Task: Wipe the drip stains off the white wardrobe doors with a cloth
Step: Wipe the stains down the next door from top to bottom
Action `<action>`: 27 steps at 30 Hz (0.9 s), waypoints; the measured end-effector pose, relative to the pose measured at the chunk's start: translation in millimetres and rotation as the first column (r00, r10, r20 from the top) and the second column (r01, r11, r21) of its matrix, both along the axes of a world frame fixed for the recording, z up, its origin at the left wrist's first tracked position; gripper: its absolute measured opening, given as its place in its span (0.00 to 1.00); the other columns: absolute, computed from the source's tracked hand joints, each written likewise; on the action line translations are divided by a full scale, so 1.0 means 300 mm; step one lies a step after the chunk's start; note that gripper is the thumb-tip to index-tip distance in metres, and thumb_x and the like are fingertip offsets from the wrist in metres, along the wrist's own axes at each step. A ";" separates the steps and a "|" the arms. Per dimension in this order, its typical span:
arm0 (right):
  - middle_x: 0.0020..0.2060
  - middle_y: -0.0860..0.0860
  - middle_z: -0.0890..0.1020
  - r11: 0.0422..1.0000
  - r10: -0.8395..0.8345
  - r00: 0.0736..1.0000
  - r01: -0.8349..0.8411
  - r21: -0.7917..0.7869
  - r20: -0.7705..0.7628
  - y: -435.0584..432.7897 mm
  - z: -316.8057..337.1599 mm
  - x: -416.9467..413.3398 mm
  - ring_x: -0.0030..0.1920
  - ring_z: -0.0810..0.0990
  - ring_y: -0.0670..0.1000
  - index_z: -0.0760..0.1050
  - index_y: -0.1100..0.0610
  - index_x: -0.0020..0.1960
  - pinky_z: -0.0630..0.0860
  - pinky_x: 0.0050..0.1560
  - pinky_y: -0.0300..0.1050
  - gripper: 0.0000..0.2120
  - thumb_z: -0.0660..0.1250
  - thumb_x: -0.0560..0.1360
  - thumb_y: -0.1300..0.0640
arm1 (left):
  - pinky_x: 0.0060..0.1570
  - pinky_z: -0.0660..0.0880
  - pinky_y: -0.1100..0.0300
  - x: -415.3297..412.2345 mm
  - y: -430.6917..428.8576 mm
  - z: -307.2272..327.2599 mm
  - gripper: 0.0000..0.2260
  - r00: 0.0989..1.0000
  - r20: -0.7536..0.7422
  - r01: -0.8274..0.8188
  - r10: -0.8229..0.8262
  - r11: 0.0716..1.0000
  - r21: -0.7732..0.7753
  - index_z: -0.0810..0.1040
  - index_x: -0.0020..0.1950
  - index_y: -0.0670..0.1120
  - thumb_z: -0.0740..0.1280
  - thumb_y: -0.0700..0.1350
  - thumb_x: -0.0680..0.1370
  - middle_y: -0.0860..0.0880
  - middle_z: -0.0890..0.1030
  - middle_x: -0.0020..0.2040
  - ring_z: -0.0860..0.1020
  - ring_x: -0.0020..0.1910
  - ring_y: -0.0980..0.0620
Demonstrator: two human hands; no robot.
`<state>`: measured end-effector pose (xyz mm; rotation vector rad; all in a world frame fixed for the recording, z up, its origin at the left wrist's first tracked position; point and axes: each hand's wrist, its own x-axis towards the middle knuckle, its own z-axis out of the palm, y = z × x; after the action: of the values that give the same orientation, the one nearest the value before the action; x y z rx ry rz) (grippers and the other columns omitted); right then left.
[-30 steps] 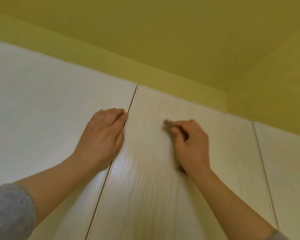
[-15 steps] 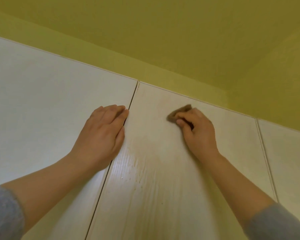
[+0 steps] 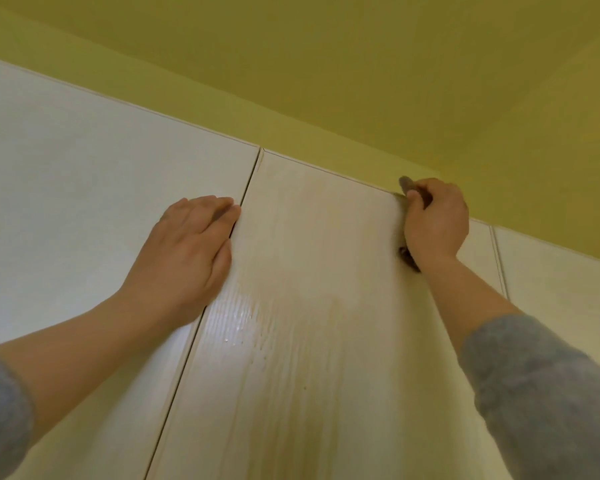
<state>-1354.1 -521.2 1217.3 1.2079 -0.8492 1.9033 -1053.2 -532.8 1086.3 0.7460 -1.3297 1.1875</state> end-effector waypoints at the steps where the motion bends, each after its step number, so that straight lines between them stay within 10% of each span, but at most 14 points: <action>1: 0.55 0.52 0.78 0.999 -0.011 0.998 0.014 0.050 -0.060 -0.010 0.020 -0.002 0.54 0.76 0.53 0.80 0.53 0.57 0.64 0.47 0.41 0.09 0.62 0.80 0.56 | 0.71 0.64 0.41 0.000 0.000 -0.001 0.24 1.000 0.000 0.005 -0.005 1.000 -0.001 0.72 0.71 0.38 0.52 0.47 0.81 0.41 0.73 0.70 0.70 0.69 0.40; 11: 0.47 0.38 0.80 0.993 0.116 0.779 -0.114 0.044 -0.616 -0.027 -0.385 0.005 0.51 0.78 0.42 0.83 0.47 0.50 0.72 0.52 0.35 0.09 0.67 0.76 0.59 | 0.72 0.62 0.42 0.001 -0.007 -0.003 0.24 1.000 -0.002 0.002 -0.002 1.000 0.006 0.72 0.72 0.39 0.51 0.49 0.81 0.42 0.73 0.70 0.69 0.69 0.41; 19: 0.52 0.54 0.80 0.981 0.080 0.988 -0.055 -0.184 0.130 0.016 -0.173 -0.093 0.52 0.78 0.55 0.81 0.56 0.56 0.64 0.48 0.38 0.10 0.64 0.78 0.56 | 0.71 0.63 0.42 0.000 -0.006 -0.003 0.24 1.000 0.002 0.000 0.000 1.000 -0.001 0.72 0.72 0.39 0.51 0.49 0.81 0.42 0.73 0.70 0.69 0.69 0.41; 27: 0.52 0.50 0.80 0.999 0.040 0.984 -0.039 0.012 -0.171 -0.059 -0.046 -0.115 0.54 0.77 0.51 0.82 0.52 0.55 0.65 0.51 0.36 0.09 0.65 0.79 0.59 | 0.72 0.63 0.44 -0.001 -0.006 -0.003 0.24 1.000 0.008 0.013 -0.013 1.000 -0.018 0.72 0.72 0.39 0.51 0.49 0.81 0.42 0.73 0.70 0.69 0.69 0.43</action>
<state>-1388.6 -538.8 1203.4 1.3809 -0.7464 1.7975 -1053.5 -534.6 1085.3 0.7196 -1.3263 1.1920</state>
